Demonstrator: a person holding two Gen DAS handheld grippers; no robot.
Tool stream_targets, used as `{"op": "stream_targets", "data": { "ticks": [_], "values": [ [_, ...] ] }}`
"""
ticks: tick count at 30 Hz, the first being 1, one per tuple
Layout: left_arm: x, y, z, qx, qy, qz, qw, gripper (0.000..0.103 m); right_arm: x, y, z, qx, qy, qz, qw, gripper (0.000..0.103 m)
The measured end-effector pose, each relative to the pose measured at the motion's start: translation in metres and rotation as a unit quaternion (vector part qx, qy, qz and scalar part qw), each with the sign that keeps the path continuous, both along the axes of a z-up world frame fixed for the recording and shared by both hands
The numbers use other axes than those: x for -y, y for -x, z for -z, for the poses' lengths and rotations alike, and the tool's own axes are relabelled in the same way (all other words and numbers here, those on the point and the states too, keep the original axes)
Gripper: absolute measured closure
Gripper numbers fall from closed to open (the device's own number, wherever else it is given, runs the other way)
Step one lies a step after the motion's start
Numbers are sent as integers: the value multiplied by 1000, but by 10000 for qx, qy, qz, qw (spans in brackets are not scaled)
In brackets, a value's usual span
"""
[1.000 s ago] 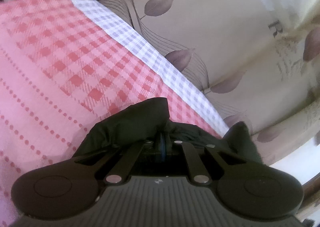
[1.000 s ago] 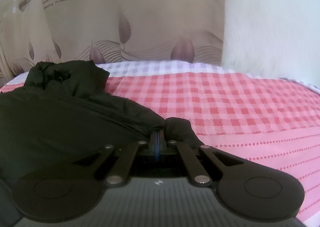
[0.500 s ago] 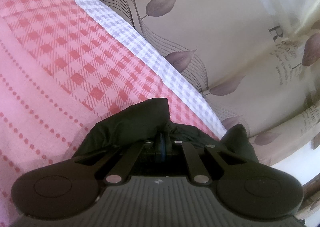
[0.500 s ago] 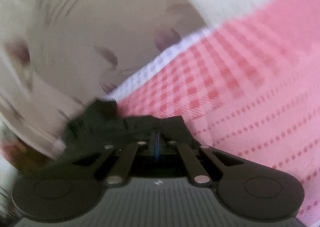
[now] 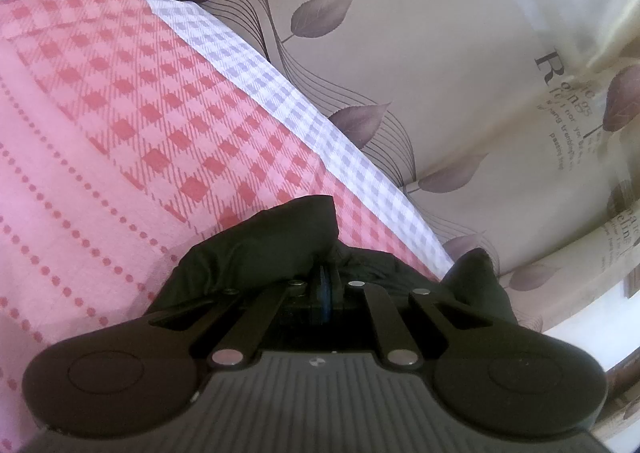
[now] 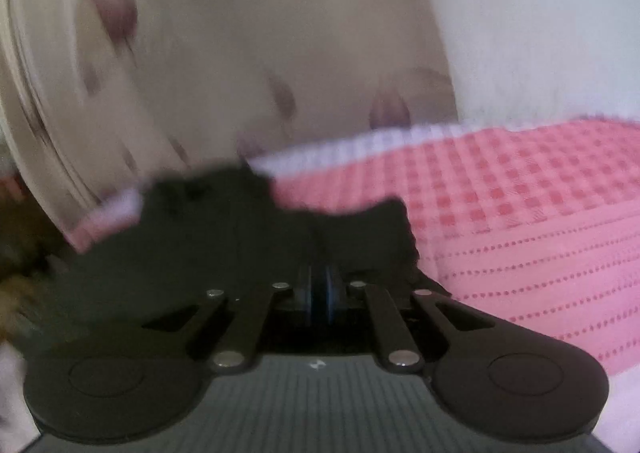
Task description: Fold large clothes
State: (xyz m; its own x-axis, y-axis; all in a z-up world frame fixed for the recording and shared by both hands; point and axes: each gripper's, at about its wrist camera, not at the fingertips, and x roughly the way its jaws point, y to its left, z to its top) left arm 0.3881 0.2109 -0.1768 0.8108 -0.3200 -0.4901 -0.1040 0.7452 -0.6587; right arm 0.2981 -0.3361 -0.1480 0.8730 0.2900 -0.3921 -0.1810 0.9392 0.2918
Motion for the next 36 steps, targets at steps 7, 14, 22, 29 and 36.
{"op": "stream_targets", "data": {
  "ticks": [7,14,22,29,36],
  "values": [
    [1,-1,0,5,-56,-12,10000,92,-22,-6,19,19,1096,305,9935,100],
    [3,-2,0,-30,-175,-14,9998,92,-47,-6,22,203,2217,504,9736,100],
    [-28,14,-33,331,643,693,9950,13,-55,-4,21,289,2515,653,9652,99],
    [-73,13,-59,145,-588,1559,9859,0,-58,-4,22,321,2562,681,9637,99],
    [-83,-5,-15,-194,209,2676,9631,4,-60,-3,22,360,2630,717,9614,99]
  ]
}}
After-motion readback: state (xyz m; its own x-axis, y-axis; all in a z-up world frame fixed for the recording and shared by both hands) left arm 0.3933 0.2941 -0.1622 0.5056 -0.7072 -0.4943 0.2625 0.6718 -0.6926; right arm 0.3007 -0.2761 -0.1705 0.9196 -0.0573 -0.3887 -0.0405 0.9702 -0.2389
